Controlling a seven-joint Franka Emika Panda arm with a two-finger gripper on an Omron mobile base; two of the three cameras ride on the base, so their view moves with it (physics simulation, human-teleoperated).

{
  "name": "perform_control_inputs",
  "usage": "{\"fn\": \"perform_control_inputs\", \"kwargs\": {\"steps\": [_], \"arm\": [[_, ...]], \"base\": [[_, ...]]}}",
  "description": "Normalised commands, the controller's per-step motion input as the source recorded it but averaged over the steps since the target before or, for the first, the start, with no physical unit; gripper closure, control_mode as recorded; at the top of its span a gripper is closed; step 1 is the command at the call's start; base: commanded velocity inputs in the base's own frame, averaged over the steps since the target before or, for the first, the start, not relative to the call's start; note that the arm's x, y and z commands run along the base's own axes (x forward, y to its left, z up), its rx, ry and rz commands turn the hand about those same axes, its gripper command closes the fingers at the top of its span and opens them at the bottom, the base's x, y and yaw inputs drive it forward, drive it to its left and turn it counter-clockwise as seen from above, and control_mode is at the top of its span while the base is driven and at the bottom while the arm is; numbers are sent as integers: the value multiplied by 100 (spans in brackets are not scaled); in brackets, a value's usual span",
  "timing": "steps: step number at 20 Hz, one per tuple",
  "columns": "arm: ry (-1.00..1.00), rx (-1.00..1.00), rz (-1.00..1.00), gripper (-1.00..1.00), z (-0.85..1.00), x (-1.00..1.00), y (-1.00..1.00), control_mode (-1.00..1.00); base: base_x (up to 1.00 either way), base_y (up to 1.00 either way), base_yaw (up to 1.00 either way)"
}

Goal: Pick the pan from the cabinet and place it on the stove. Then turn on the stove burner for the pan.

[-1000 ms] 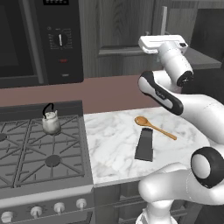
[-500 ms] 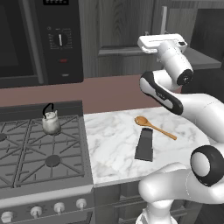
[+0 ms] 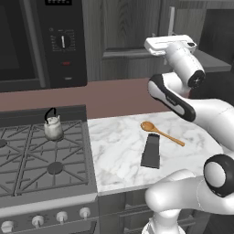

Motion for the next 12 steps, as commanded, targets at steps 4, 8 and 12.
{"fn": "perform_control_inputs", "kwargs": {"steps": [4, 8, 12], "arm": [[0, -8, 0, 100, 0, -27, 28, -100], [-1, -10, 0, 100, 0, -49, 39, -100], [0, -11, 0, 100, 0, -55, 49, -100]], "base": [[0, 0, 0], [0, 0, 0], [0, 0, 0]]}}
